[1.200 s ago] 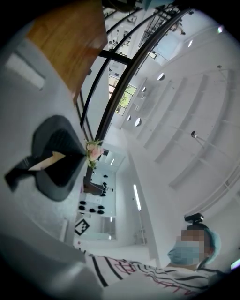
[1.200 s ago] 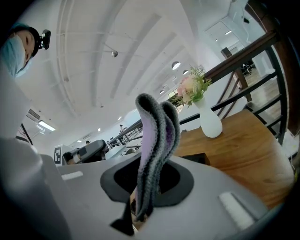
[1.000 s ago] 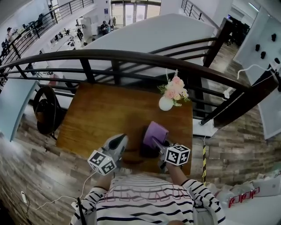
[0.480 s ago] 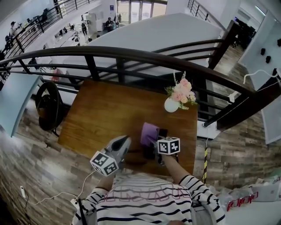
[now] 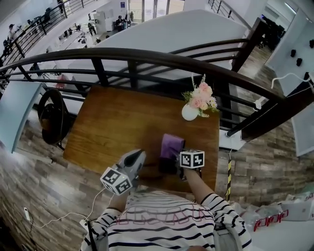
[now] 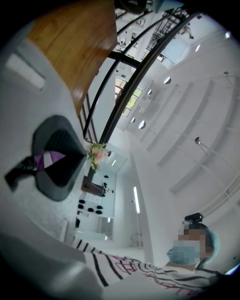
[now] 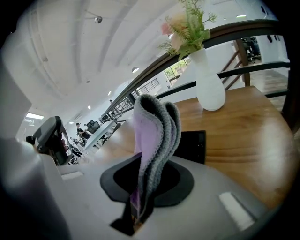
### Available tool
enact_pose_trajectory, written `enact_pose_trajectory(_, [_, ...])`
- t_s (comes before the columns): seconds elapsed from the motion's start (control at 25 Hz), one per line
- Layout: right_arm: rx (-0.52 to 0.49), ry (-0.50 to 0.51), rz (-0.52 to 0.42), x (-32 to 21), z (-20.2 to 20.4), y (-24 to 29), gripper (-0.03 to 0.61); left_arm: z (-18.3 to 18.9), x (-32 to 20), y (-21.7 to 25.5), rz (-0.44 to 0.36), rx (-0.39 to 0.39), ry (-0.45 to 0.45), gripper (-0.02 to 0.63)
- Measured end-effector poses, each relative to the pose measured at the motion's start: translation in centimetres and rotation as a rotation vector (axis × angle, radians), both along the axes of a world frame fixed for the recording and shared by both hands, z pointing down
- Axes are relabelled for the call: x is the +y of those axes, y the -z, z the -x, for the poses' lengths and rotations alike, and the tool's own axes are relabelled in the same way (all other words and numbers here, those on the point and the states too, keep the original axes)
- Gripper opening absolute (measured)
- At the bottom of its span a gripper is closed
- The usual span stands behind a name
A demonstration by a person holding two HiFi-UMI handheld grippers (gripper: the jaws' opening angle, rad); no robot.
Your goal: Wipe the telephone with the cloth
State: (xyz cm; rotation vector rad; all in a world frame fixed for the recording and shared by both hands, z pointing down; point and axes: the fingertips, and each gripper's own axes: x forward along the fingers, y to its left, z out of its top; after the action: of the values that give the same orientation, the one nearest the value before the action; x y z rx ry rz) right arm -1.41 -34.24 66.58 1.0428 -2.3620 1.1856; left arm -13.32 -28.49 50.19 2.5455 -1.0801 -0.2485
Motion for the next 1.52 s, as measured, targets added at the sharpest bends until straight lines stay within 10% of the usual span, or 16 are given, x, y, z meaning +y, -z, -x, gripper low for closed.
enact_pose_trajectory(0.68, [0.057, -0.192, -0.004, 1.9, -11.6, -0.5, 0.051, -3.9, 2.2, -0.2, 0.007, -0.006, -0.05, 0.0])
enact_pose_trajectory(1.12, [-0.098, -0.026, -0.074, 4.6, -2.5, 1.8, 0.049, -2.0, 3.8, -0.7, 0.016, 0.002, 0.03, 0.0])
enact_pose_trajectory(1.52, [-0.033, 0.096, -0.025, 5.1, 3.2, -1.3, 0.049, 0.7, 5.4, -1.1, 0.031, 0.007, 0.113, 0.0])
